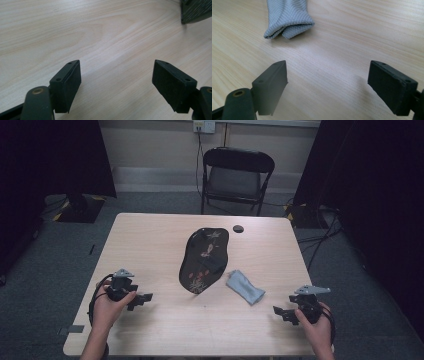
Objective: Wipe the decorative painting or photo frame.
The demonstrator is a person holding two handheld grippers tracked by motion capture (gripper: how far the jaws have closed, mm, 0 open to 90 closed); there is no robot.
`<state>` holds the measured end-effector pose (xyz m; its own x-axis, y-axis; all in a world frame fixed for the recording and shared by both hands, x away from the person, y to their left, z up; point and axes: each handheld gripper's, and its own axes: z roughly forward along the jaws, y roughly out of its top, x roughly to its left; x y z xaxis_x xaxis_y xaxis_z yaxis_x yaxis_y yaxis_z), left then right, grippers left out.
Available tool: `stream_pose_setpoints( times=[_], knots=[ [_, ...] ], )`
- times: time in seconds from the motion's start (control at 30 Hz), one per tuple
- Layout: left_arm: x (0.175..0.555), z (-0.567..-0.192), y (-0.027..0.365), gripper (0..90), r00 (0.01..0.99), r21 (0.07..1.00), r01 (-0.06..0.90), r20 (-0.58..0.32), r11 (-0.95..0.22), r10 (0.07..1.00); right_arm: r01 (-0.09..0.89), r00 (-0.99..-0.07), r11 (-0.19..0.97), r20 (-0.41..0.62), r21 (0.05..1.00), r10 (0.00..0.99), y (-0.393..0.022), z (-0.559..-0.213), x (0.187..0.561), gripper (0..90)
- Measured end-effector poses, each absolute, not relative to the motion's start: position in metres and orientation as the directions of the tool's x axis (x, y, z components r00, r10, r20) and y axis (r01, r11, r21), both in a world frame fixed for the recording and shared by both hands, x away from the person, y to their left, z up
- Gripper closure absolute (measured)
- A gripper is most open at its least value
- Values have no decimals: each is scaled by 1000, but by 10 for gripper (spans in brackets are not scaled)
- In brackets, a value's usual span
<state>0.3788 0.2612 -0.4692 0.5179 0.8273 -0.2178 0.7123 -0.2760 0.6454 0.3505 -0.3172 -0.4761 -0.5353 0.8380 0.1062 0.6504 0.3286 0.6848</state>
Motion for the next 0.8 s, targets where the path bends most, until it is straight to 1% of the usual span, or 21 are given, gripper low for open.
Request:
stream_pose_setpoints(
  times=[0.1,0.47,0.53,0.57,0.8],
  knots=[
    [379,-470,262,232,524,643,710,-208,-288,826,652,-535,324,113,686,837,-319,-477,350,160],
    [376,-472,268,235,506,637,720,-211,-275,836,667,-529,332,110,667,842,-327,-484,347,160],
    [375,-472,270,236,518,632,718,-206,-292,830,667,-531,337,107,665,841,-328,-485,347,160],
    [375,-473,270,236,513,635,715,-194,-291,836,667,-531,336,109,665,840,-328,-485,347,160],
    [369,-474,274,237,516,633,715,-189,-297,836,654,-546,347,101,672,832,-323,-484,352,160]
  ],
)
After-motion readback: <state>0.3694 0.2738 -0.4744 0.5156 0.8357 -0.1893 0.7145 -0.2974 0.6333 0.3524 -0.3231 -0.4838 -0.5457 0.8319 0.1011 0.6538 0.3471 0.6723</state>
